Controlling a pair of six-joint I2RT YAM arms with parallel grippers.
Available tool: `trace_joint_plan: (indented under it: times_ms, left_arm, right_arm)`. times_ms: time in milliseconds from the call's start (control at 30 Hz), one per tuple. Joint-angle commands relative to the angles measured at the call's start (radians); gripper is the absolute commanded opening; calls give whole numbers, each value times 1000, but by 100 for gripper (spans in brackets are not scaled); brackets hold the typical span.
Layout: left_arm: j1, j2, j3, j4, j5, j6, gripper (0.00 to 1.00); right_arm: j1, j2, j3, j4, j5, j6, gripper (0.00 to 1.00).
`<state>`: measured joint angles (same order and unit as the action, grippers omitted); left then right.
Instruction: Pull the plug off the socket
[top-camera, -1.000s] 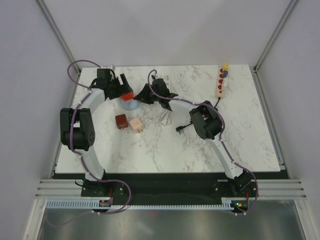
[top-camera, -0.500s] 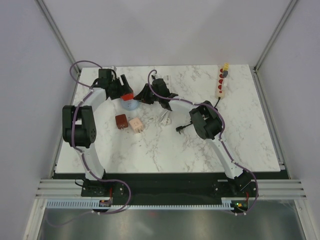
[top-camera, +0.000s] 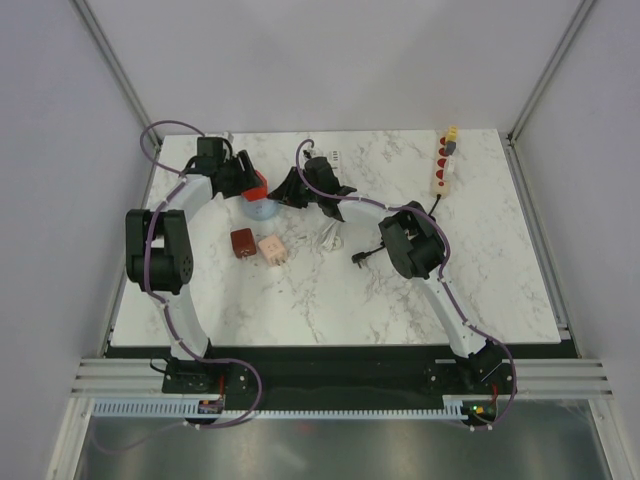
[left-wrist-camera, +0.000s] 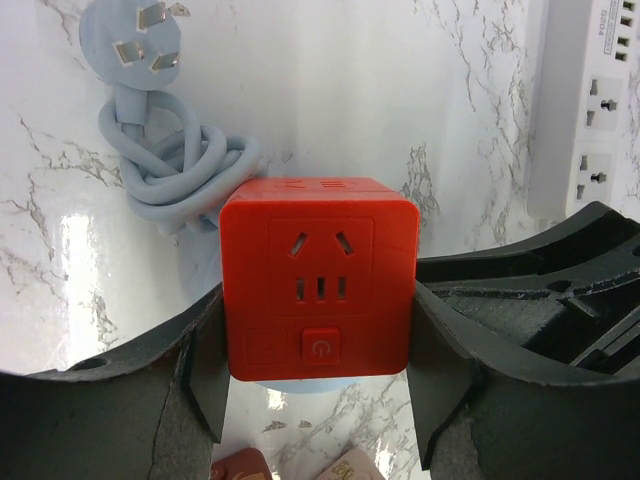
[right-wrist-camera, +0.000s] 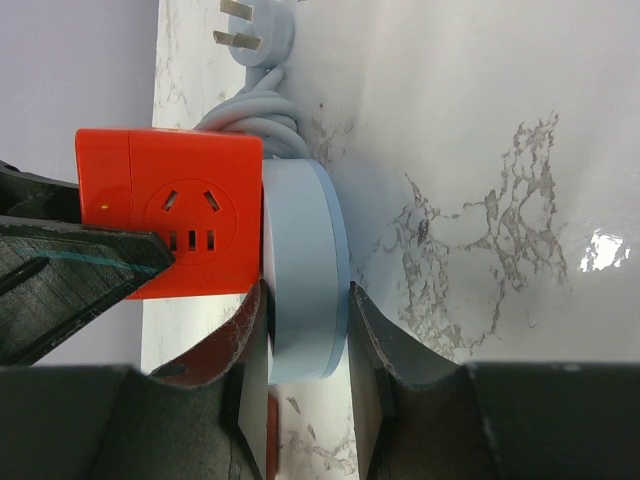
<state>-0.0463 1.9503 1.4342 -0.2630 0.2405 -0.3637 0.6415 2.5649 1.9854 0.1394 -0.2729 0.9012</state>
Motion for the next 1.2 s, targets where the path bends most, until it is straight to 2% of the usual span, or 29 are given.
trace_joint_plan:
  times_ms: [0, 133, 300, 567, 600, 633, 667, 700, 767, 867, 900, 1033, 1100, 1167]
  left_arm:
    - [-4, 6, 32, -12, 77, -35, 2]
    - [-4, -40, 3, 39, 182, -67, 2]
    - [-3, -60, -44, 102, 223, -129, 2]
    - [-1, -92, -81, 145, 261, -184, 2]
    - [-9, -105, -77, 122, 232, -158, 2]
    - [-51, -140, -48, 44, 86, -55, 2]
    - [-79, -140, -35, 15, -14, 3, 2]
    - [-105, -168, -28, -1, -178, 41, 2]
    - [-122, -189, -43, -7, -205, 60, 2]
    - [-110, -197, -61, 5, -124, -3, 2]
    - [-103, -194, -66, 27, -25, -27, 2]
    - [-32, -186, -152, 198, 227, -199, 2]
    - [-29, -188, -152, 188, 212, -189, 2]
    - [-35, -201, -135, 134, 139, -149, 2]
  right_arm:
    - [1, 55, -53, -205, 81, -90, 0]
    - [1, 49, -59, -207, 112, -79, 0]
    - [7, 29, -66, -245, 211, -79, 0]
    - [14, 17, -71, -288, 265, -74, 0]
    - [14, 20, -62, -303, 267, -74, 0]
    - [15, 26, -47, -322, 267, -68, 0]
    - [14, 26, -46, -322, 267, -67, 0]
    - [15, 31, -37, -327, 267, -65, 0]
    - [17, 35, -27, -334, 267, -58, 0]
    - [15, 44, -8, -351, 267, -50, 0]
    - [15, 47, -4, -357, 267, -47, 0]
    - [15, 40, -11, -362, 288, -48, 0]
    - [17, 37, -17, -362, 290, -50, 0]
    - [15, 37, -17, -360, 291, -58, 0]
